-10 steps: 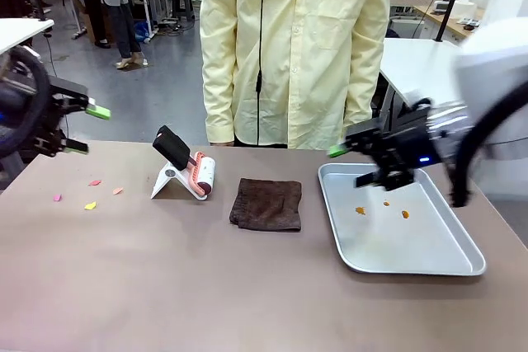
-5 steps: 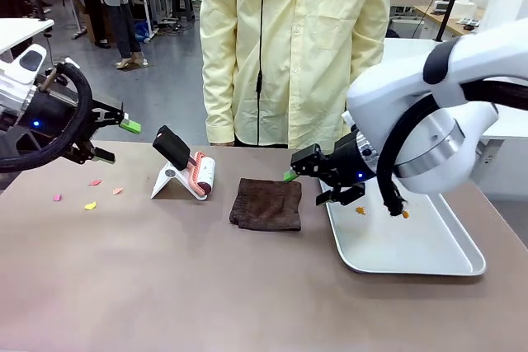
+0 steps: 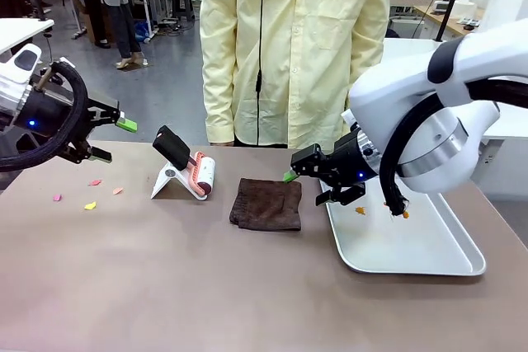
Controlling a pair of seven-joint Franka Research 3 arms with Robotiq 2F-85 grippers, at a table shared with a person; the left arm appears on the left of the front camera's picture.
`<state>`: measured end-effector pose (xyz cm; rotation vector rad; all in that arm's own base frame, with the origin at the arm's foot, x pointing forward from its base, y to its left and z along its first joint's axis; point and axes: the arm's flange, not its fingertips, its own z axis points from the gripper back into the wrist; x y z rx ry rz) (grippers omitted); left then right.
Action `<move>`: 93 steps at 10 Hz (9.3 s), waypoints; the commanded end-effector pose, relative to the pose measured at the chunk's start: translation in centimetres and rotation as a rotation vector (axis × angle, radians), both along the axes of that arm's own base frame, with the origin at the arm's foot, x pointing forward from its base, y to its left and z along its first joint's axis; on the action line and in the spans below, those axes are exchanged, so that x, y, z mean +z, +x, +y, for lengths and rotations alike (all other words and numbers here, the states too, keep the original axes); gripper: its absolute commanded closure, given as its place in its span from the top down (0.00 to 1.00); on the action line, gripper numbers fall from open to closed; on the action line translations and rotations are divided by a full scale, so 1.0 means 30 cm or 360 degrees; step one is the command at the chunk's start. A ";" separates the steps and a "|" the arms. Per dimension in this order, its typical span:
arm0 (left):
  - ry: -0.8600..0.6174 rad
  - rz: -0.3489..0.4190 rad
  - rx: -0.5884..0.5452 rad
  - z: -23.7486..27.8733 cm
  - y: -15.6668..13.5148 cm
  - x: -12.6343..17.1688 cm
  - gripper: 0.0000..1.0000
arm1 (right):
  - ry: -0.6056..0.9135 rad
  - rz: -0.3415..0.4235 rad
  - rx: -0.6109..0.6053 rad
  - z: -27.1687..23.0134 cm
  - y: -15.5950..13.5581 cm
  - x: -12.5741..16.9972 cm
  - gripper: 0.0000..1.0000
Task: Clean the surface of the table.
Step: Hold the Lint Roller with your left hand and the towel with your right hand, then if a person points to the right, clean the right side of the table with your right hand, and if they point to the left, clean the left side with your left hand.
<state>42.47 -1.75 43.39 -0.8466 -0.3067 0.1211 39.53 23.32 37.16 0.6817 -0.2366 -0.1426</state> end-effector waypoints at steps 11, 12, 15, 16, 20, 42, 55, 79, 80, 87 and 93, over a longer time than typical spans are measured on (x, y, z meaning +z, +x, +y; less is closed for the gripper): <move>0.0100 0.0193 -0.0148 -0.140 0.421 -0.038 1.00 | -0.0318 0.0364 -0.0293 0.225 0.399 -0.155 1.00; 0.0136 0.0217 -0.0146 -0.136 0.433 -0.053 1.00 | -0.0348 0.0392 -0.0349 0.230 0.401 -0.165 1.00; 0.0177 0.0251 -0.0195 -0.139 0.452 -0.090 1.00 | -0.0457 0.0408 -0.0356 0.225 0.404 -0.176 1.00; 0.0179 0.0262 -0.0216 -0.139 0.460 -0.107 1.00 | -0.0496 0.0409 -0.0341 0.225 0.409 -0.184 1.00; 0.0168 0.0258 -0.0245 -0.142 0.480 -0.129 1.00 | -0.0555 0.0400 -0.0315 0.232 0.418 -0.198 1.00; 0.0038 0.0209 -0.0357 -0.175 0.430 -0.096 0.00 | -0.0309 0.0504 -0.0215 0.156 0.397 -0.184 0.00; -0.0730 -0.0034 -0.0432 0.566 -0.243 0.018 0.00 | 0.1190 0.0051 -0.0189 -0.702 -0.408 0.084 0.00; -0.0908 0.0053 -0.0214 0.844 -0.277 -0.273 0.00 | 0.1256 -0.0248 -0.0069 -1.405 -0.624 -0.087 0.00; -0.0908 0.0053 -0.0214 0.844 -0.277 -0.273 0.00 | 0.1256 -0.0248 -0.0069 -1.405 -0.624 -0.087 0.00; -0.0908 0.0053 -0.0214 0.844 -0.277 -0.273 0.00 | 0.1256 -0.0248 -0.0069 -1.405 -0.624 -0.087 0.00; -0.0908 0.0053 -0.0214 0.844 -0.277 -0.273 0.00 | 0.1273 -0.0224 -0.0094 -1.406 -0.613 -0.105 0.06</move>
